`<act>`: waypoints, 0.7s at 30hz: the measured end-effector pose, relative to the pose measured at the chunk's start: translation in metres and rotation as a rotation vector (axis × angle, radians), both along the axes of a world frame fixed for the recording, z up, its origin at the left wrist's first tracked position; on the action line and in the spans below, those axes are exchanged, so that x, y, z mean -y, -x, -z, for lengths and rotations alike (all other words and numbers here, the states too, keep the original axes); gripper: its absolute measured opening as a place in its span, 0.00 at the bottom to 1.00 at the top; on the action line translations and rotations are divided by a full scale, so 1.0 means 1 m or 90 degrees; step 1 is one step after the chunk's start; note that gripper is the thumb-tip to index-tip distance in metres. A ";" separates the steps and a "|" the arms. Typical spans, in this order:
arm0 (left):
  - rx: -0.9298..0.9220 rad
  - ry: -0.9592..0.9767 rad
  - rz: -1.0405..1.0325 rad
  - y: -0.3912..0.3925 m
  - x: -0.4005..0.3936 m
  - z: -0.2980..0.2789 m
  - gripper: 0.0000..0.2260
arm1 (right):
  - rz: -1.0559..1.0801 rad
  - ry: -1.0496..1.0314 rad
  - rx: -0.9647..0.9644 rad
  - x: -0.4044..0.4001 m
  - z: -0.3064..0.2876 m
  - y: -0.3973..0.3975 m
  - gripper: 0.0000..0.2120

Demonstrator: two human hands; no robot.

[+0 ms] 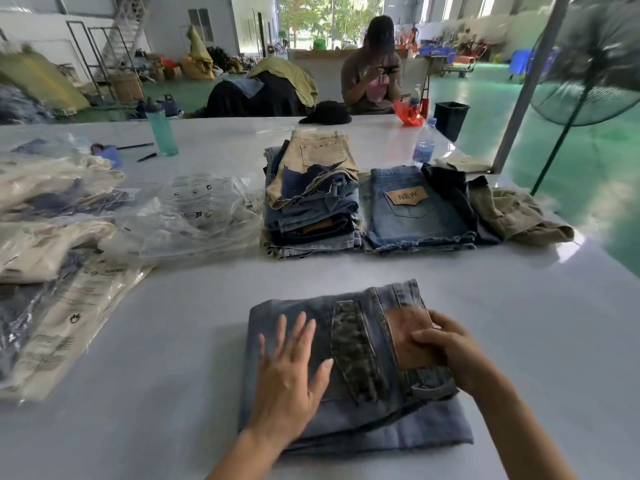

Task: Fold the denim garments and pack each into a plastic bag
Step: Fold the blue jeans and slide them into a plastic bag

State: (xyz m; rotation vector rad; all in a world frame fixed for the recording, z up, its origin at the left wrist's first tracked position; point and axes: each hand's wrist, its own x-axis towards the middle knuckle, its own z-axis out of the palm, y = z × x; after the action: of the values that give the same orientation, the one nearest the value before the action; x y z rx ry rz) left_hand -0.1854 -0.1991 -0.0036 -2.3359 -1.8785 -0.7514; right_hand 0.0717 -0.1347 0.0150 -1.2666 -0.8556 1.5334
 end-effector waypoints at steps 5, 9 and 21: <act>-0.159 0.375 -0.115 0.023 -0.016 0.039 0.32 | -0.003 0.063 0.200 0.016 0.036 -0.013 0.09; -0.169 0.303 -0.103 0.020 -0.021 0.042 0.36 | 0.029 0.035 0.265 0.011 0.035 -0.011 0.07; -0.186 0.329 -0.071 0.032 -0.029 0.058 0.51 | 0.068 0.001 0.480 -0.019 0.032 0.006 0.19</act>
State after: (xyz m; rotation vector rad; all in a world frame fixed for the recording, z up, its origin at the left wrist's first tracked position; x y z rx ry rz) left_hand -0.2179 -0.1696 -0.0616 -2.3958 -2.2313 0.1070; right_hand 0.0661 -0.1157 -0.0174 -1.8960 -1.2213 0.9544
